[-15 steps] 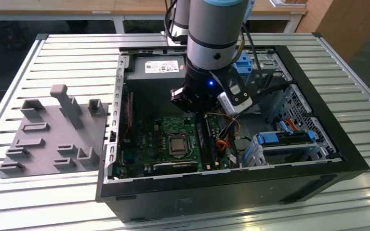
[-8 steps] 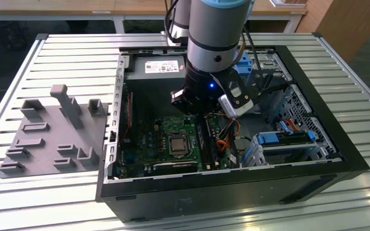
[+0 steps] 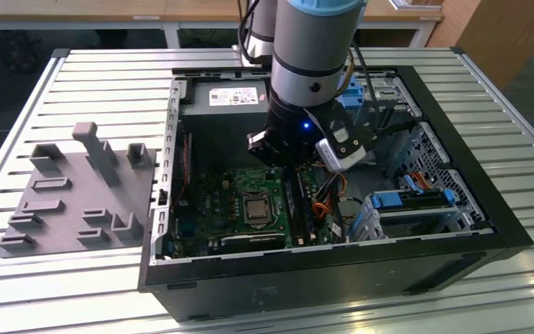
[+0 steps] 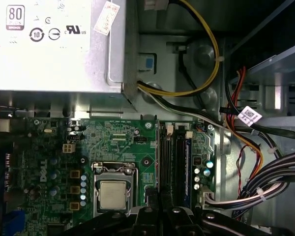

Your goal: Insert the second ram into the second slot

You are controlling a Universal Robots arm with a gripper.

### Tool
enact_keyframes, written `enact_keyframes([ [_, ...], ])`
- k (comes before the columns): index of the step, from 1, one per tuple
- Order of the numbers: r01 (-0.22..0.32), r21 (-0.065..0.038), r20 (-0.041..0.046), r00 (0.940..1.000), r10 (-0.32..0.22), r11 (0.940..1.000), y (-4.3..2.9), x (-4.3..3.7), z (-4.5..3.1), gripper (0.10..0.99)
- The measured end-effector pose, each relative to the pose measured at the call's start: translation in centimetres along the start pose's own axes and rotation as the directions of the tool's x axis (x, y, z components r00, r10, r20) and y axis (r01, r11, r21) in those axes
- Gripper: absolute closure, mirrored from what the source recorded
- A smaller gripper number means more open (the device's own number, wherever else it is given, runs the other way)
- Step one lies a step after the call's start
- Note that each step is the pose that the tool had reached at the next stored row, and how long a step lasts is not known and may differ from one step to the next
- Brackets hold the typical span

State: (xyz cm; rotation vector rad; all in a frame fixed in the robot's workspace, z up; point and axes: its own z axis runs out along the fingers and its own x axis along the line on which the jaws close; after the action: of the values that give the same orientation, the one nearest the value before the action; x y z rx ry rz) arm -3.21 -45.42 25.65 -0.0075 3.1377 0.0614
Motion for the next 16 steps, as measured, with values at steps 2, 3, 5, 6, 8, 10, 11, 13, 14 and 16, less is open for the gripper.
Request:
enact_keyframes([
  [2, -0.002, 0.0, 0.0, 1.0, 0.002, 1.0, -0.01, 0.0, 0.15, 0.949],
  [3, -0.004, 0.0, 0.0001, 1.0, 0.004, 1.0, -0.01, -0.01, 0.27, 0.949],
  [5, -0.005, -0.001, 0.0002, 1.0, 0.005, 1.0, -0.02, -0.01, 0.49, 0.949],
  [6, -0.005, -0.001, 0.0002, 1.0, 0.005, 1.0, -0.02, -0.01, 0.59, 0.949],
  [8, -0.005, -0.002, 0.0002, 1.0, 0.005, 1.0, -0.03, -0.01, 0.79, 0.949],
  [10, -0.004, -0.002, 0.0, 1.0, 0.004, 1.0, -0.04, -0.01, 0.94, 0.949],
  [11, -0.003, -0.001, -0.0001, 1.0, 0.003, 1.0, -0.05, -0.01, 0.99, 0.949],
  [13, -0.003, -0.001, -0.0001, 1.0, 0.003, 1.0, -0.05, -0.01, 1.05, 0.949],
  [14, -0.003, -0.001, -0.0001, 1.0, 0.003, 1.0, -0.05, -0.01, 1.06, 0.949],
  [16, -0.003, -0.002, -0.0001, 1.0, 0.003, 1.0, -0.05, -0.01, 1.09, 0.949],
])
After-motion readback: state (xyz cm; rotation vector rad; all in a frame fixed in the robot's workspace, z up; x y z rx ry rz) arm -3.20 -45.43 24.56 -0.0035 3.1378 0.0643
